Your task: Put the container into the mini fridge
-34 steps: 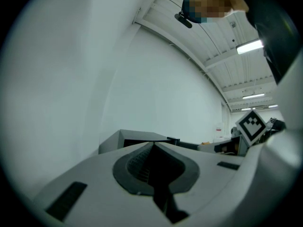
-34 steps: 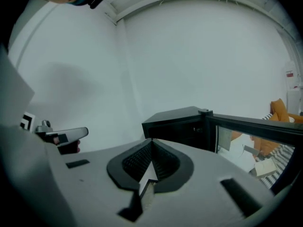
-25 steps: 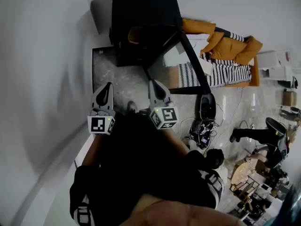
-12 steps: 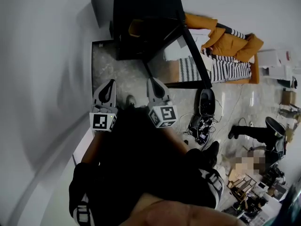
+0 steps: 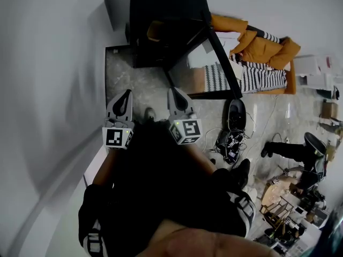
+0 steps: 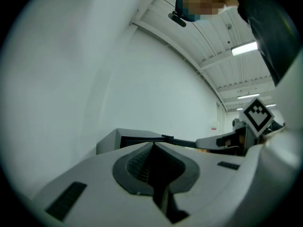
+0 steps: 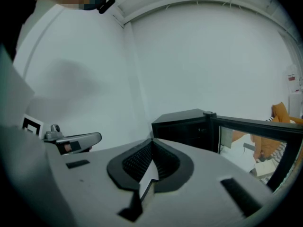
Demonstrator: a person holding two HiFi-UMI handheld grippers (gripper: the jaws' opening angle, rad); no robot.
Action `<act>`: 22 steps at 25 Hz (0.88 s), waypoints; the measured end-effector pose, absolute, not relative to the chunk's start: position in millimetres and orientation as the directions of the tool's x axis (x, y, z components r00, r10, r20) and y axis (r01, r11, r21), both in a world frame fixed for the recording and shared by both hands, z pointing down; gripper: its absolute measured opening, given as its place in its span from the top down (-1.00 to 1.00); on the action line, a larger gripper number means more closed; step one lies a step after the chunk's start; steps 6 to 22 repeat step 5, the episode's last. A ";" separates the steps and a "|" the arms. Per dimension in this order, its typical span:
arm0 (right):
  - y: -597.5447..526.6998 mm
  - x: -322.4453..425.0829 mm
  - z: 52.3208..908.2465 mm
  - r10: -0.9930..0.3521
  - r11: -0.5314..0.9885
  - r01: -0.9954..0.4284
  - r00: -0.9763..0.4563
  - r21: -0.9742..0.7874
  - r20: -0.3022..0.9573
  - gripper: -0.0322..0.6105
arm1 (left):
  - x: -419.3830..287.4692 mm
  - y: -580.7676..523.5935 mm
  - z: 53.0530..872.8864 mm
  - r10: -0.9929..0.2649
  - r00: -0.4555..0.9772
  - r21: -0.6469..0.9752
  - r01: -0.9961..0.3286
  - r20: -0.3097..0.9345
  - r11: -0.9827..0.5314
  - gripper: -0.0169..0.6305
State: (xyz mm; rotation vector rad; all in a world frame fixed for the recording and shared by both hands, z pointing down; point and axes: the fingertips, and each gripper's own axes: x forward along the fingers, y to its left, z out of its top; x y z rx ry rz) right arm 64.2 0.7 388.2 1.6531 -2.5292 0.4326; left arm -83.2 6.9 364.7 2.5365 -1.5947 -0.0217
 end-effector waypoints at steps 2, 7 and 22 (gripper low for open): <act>0.8 63.9 387.3 -0.884 0.374 -0.909 -0.409 -0.184 0.225 0.90 | -83.1 9.3 367.6 -0.892 0.446 0.127 -0.892 0.076 -0.435 0.93; 0.7 63.1 386.1 -0.885 0.373 -0.910 -0.408 -0.182 0.223 0.90 | -84.2 8.7 363.4 -0.894 0.443 0.122 -0.893 0.061 -0.434 0.93; 0.7 63.1 386.1 -0.885 0.373 -0.910 -0.408 -0.182 0.223 0.90 | -84.2 8.7 363.4 -0.894 0.443 0.122 -0.893 0.061 -0.434 0.93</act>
